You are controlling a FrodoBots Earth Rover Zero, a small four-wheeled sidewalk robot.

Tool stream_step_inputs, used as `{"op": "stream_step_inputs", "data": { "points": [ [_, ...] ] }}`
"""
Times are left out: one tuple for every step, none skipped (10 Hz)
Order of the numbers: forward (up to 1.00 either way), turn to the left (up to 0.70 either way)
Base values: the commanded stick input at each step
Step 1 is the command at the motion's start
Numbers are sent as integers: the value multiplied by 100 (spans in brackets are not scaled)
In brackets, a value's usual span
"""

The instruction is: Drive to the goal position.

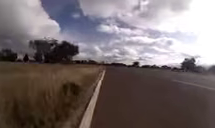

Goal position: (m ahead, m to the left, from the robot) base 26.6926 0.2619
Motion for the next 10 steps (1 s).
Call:
{"op": "stream_step_inputs", "data": {
  "points": [
    [85, -17],
    [85, -3],
    [82, 0],
    [83, 0],
    [83, 0],
    [83, 0],
    [98, -25],
    [99, -34],
    [100, -16],
    [100, -34]
  ]
}}
